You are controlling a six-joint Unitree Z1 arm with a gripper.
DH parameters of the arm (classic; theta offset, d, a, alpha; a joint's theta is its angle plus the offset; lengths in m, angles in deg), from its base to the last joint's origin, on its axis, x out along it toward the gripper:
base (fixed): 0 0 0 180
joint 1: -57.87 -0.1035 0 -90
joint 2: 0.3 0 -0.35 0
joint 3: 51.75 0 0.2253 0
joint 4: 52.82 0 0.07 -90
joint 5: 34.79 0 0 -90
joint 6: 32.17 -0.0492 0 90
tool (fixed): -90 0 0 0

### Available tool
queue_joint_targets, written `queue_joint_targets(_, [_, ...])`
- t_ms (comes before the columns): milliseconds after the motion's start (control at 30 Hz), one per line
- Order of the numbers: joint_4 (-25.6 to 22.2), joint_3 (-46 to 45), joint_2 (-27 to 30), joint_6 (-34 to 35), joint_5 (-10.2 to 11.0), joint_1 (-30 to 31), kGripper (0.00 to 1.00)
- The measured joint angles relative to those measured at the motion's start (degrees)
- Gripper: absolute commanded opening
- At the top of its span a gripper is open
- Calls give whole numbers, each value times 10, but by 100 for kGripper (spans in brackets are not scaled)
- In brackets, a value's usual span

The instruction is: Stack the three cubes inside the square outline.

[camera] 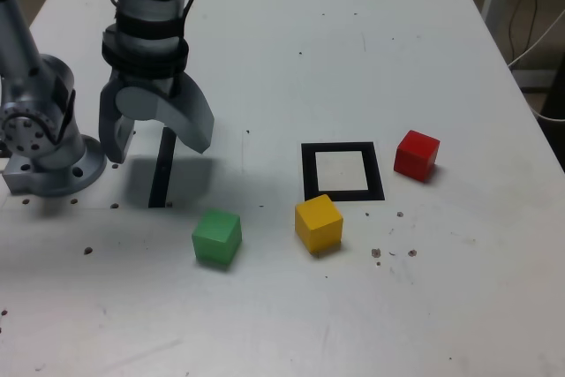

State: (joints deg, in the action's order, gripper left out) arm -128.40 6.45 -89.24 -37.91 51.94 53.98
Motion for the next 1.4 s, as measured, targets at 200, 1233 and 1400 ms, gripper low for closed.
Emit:
queue_joint_targets(200, [0,2,-2,0,1,0,99])
queue_joint_targets(1233, [-39,81,-44,0,14,1,99])
queue_joint_targets(1400, [-67,128,-64,0,17,10,99])
